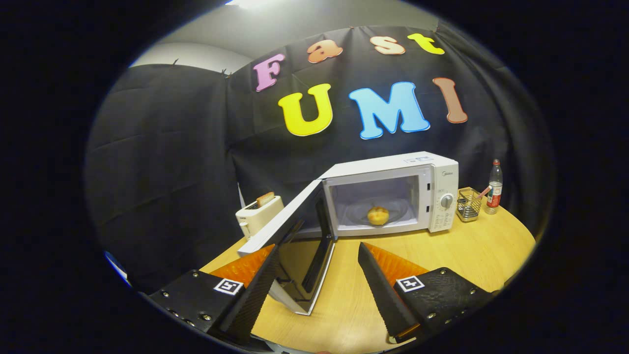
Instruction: Open the microwave, put the food inside, and close the microwave door.
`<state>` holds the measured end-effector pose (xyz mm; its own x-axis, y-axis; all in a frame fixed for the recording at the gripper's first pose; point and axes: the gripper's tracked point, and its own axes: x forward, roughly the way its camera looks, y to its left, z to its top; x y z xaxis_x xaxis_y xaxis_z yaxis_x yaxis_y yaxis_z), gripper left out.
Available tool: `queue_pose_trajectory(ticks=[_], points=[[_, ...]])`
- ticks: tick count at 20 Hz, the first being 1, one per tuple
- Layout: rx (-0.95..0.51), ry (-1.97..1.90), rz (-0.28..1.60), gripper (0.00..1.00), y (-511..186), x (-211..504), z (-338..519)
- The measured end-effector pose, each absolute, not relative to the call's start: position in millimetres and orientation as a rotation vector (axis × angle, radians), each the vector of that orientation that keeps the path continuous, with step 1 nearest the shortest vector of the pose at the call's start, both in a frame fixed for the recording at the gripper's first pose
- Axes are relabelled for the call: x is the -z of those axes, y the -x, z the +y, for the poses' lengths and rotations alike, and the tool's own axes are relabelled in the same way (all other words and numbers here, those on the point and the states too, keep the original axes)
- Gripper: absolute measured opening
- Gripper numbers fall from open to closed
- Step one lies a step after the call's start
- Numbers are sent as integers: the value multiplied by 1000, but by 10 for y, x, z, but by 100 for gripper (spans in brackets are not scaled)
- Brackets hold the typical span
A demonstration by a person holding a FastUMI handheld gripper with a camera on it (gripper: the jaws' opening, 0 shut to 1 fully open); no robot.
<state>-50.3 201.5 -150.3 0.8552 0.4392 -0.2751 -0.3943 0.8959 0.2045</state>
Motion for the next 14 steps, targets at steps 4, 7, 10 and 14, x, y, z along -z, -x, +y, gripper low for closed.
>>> queue_pose_trajectory(ticks=[4, 7, 10, 14], points=[[-539, -111, 318, 98, 825, 1498, 2446], [-614, -90, 341, 98, 1038, 1562, 2762], [-679, -70, 364, 98, 1175, 1620, 3034], [-748, -38, 388, 98, 1199, 1689, 3374]])
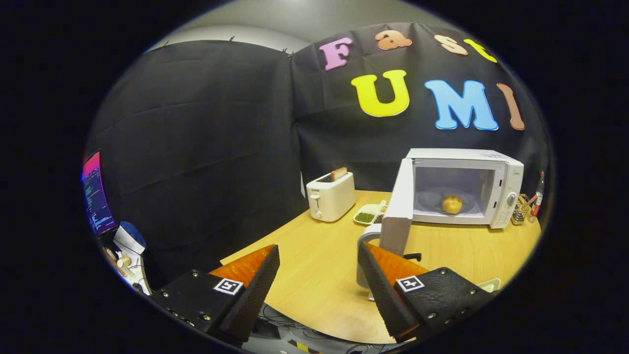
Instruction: Open the microwave, put the food inside, and close the microwave door.
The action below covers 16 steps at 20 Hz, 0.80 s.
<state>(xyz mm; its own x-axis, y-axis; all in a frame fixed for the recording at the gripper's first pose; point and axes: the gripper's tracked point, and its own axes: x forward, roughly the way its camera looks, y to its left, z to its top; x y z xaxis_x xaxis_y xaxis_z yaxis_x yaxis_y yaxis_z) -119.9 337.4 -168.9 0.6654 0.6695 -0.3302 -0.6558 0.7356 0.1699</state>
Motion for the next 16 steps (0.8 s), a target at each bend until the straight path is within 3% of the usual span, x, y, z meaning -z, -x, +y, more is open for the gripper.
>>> queue_pose_trajectory(ticks=[5, 6, 7, 9, 11, 13, 16], points=[[-768, -12, 428, 87, 1021, 1852, 3581], [-769, -8, 444, 70, 974, 1916, 3584], [-763, -3, 453, 63, 933, 1967, 3572], [-760, 6, 471, 54, 861, 2055, 3538], [-732, 20, 480, 54, 744, 2127, 3511], [-698, 20, 484, 13, 639, 2168, 3380], [-692, 27, 478, 10, 554, 2187, 3379]])
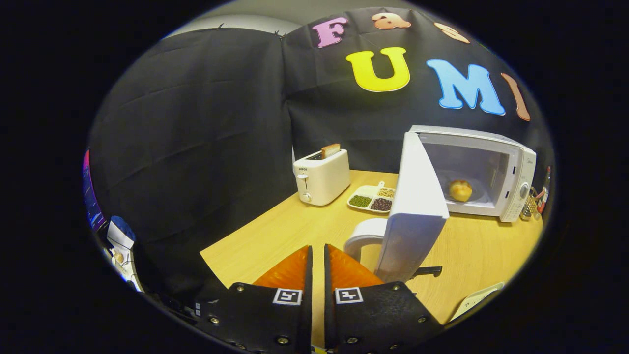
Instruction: Open the microwave, put the food inside, and close the microwave door.
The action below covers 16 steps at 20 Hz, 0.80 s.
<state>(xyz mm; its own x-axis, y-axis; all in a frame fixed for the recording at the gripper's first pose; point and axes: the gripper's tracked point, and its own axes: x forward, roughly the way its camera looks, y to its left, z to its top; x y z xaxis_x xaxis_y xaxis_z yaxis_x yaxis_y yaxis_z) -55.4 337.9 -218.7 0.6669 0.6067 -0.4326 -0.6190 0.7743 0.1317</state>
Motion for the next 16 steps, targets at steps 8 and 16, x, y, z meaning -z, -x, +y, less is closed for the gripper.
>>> queue_pose_trajectory(ticks=[8, 16], points=[[-669, 18, 476, 0, 539, 2143, 3064], [-603, -7, 479, 1, 369, 2106, 2593]])
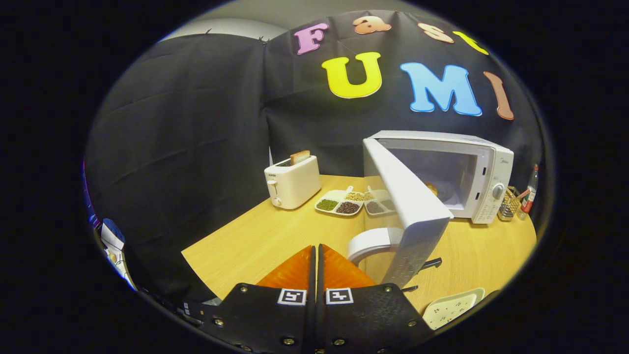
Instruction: Open the microwave, put the food inside, and close the microwave door.
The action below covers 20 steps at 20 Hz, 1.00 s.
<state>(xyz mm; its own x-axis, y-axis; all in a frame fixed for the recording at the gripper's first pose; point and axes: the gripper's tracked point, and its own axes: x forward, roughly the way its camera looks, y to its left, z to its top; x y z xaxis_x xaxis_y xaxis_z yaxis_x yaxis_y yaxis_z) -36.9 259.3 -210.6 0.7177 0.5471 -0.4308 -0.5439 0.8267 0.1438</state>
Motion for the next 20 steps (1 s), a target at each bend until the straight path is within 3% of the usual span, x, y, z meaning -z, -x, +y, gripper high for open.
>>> queue_pose_trajectory(ticks=[20], points=[[-296, -76, 465, 1, -800, 2167, 1008]])
